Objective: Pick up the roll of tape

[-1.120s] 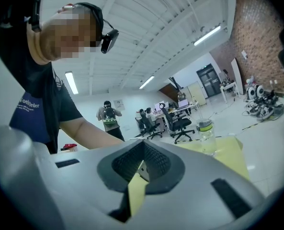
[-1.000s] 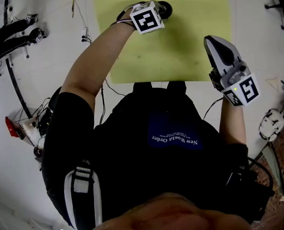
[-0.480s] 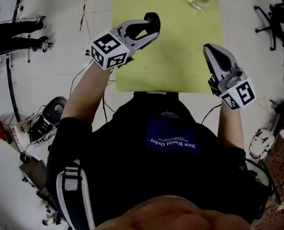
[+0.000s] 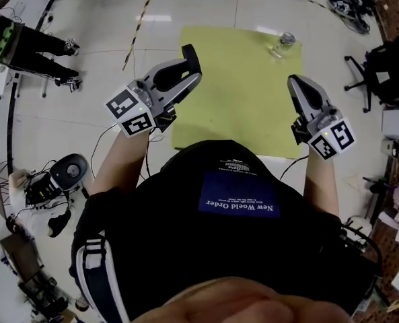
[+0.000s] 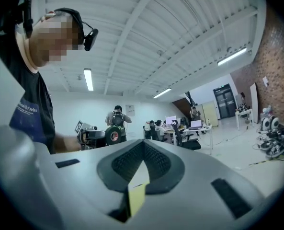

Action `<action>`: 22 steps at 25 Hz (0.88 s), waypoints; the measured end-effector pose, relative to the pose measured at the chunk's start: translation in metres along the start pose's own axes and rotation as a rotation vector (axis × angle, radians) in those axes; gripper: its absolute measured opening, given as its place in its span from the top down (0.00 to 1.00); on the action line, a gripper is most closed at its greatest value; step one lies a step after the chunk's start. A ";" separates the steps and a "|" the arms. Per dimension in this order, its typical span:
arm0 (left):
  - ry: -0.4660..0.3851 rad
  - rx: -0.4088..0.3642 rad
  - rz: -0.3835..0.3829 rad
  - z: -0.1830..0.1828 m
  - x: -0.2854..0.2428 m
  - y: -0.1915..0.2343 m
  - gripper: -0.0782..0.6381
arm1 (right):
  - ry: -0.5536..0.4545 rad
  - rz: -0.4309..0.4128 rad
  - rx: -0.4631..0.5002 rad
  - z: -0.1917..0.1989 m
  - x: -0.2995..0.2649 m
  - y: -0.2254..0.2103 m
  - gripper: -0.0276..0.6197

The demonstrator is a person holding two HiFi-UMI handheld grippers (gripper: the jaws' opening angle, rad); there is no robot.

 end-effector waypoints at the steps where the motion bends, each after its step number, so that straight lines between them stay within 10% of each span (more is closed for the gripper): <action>1: -0.018 -0.002 -0.008 -0.005 0.007 -0.002 0.71 | -0.005 -0.003 -0.006 -0.004 -0.001 0.002 0.98; 22: -0.096 -0.005 -0.016 -0.025 0.012 -0.016 0.71 | -0.012 -0.035 -0.072 -0.021 -0.004 -0.001 0.98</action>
Point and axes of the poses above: the fingertips, and each gripper's own axes: x backward along the fingers, y to its left, z out of its underside, the point moved 9 cm from there along x, backward along the fingers, and after that the axes turned 11 degrees about -x, right-handed, at the moved point
